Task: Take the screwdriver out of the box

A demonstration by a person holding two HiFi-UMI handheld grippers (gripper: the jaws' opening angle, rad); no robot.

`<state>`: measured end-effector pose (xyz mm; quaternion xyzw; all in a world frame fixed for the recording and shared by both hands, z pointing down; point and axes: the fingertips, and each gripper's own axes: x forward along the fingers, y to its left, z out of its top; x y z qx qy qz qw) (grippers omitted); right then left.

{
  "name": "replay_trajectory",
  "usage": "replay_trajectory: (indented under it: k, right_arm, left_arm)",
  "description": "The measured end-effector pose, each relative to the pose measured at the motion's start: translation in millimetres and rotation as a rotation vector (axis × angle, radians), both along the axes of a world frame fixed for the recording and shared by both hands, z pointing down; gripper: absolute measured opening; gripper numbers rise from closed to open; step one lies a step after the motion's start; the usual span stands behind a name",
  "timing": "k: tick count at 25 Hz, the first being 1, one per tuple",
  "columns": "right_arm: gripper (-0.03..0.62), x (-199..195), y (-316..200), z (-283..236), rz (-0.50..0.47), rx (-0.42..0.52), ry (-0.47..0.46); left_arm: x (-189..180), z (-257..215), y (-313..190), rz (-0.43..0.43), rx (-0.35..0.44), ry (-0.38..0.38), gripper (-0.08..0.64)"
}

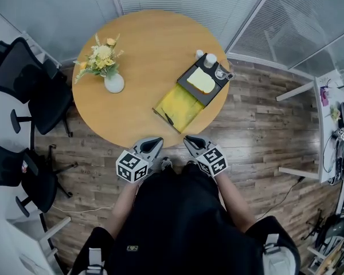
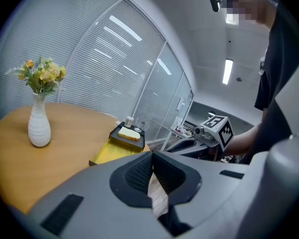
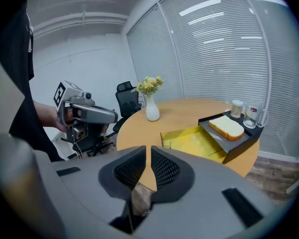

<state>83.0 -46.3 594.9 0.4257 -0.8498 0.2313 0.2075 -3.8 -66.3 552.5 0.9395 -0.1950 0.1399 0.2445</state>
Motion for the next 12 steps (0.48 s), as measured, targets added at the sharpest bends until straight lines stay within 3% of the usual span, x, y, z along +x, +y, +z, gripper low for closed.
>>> replay_trajectory:
  k: [6,12]
  right_arm:
    - [0.026,-8.0,-33.7,3.2,-0.132,0.039,0.096]
    - [0.026,-11.6,-67.5,13.3,-0.309,0.044,0.147]
  left_arm:
    - [-20.2,1.3,-11.4,-0.074,0.000,-0.009,0.006]
    - [-39.7,1.5,-36.8,-0.240,-0.005,-0.003,0.006]
